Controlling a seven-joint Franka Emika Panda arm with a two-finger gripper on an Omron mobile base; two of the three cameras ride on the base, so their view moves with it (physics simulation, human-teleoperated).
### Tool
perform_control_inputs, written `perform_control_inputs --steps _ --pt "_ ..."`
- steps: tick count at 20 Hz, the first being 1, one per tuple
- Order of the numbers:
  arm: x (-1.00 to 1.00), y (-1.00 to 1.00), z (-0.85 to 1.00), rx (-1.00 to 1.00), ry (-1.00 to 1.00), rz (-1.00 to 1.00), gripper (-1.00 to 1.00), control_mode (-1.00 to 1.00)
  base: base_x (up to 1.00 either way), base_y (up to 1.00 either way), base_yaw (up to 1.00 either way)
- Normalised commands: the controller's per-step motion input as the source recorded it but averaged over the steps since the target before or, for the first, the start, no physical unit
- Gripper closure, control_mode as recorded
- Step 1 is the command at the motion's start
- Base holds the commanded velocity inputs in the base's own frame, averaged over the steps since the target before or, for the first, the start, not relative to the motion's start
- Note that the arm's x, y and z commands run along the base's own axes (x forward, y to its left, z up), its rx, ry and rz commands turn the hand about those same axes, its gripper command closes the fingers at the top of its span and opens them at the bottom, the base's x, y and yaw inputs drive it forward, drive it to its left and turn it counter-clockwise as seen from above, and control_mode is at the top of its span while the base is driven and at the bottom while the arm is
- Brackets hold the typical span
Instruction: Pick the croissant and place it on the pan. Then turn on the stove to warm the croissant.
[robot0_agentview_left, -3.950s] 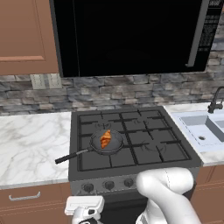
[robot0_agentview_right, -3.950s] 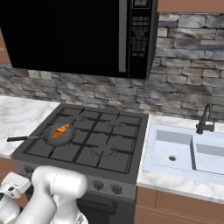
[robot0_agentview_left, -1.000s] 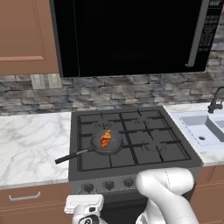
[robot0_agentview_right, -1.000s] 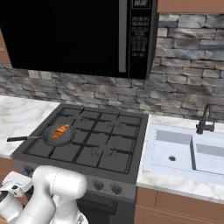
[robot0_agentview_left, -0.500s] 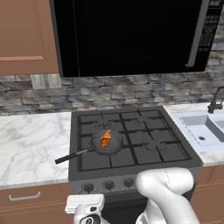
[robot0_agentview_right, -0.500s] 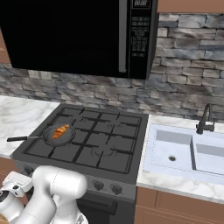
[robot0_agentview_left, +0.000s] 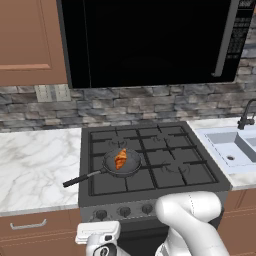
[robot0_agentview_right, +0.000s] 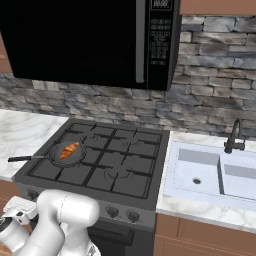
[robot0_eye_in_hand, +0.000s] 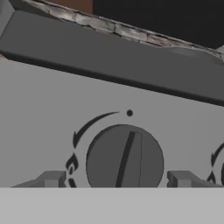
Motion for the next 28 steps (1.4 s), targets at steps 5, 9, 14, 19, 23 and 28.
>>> perform_control_inputs --steps 5,9,14,19,23,28 --pt "0.26 -0.02 0.00 0.00 0.00 0.03 1.00 -1.00 0.00 0.00 0.00" --pt "0.22 -0.04 0.04 0.00 0.00 0.03 1.00 -1.00 0.00 0.00 0.00" --pt "0.19 -0.10 0.11 0.00 0.01 0.05 1.00 -1.00 0.00 0.00 0.00" --pt "0.22 -0.09 0.04 0.00 0.02 0.06 1.00 -1.00 0.00 0.00 0.00" --pt "0.18 -0.01 0.00 0.00 0.03 0.04 1.00 -1.00 0.00 0.00 0.00" --pt "0.15 0.00 0.00 0.00 0.04 0.01 1.00 -1.00 0.00 0.00 0.00"
